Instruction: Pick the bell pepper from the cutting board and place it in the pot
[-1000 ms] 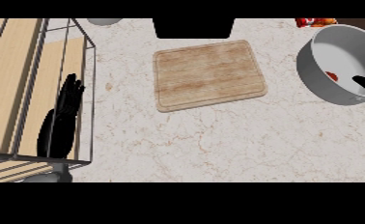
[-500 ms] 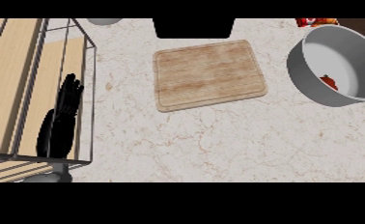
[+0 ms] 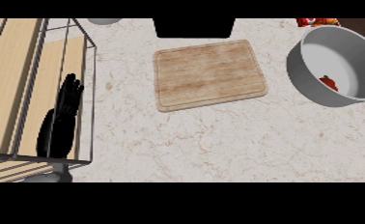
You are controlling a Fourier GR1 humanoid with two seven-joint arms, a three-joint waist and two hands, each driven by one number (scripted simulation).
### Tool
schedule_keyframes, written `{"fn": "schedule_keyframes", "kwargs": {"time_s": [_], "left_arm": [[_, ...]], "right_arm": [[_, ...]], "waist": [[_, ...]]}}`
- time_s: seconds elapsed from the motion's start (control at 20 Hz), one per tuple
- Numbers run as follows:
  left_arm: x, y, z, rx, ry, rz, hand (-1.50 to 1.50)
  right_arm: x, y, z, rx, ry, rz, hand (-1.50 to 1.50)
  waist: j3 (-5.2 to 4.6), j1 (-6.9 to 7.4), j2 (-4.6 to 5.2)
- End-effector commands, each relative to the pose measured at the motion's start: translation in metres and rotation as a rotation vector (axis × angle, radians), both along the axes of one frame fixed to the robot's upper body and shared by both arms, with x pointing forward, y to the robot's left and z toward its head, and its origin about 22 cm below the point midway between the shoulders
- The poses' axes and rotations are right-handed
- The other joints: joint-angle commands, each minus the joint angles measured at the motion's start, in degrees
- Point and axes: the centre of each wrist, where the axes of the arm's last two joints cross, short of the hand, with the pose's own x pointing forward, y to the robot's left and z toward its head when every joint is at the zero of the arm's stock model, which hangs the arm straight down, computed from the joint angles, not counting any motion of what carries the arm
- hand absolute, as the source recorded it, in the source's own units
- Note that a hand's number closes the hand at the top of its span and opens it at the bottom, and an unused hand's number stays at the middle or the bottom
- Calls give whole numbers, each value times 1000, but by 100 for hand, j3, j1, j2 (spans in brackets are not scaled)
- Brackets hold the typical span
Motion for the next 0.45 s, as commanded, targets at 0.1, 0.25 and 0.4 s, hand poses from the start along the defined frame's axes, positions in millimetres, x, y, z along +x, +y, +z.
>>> {"fn": "schedule_keyframes", "kwargs": {"time_s": [0.1, 0.25, 0.4], "left_arm": [[-3, -32, 5, -74, -27, -64, 0], [-8, -38, 7, -76, -46, -67, 0], [1, -45, 5, -73, -37, -57, 0]], "right_arm": [[-28, -29, 15, 20, -87, -63, -150], [-51, -43, 2, 22, -104, -116, -150], [-60, -48, 4, 14, -113, -157, -150]], "waist": [[15, -15, -33], [24, 13, -25], [18, -21, -26]]}}
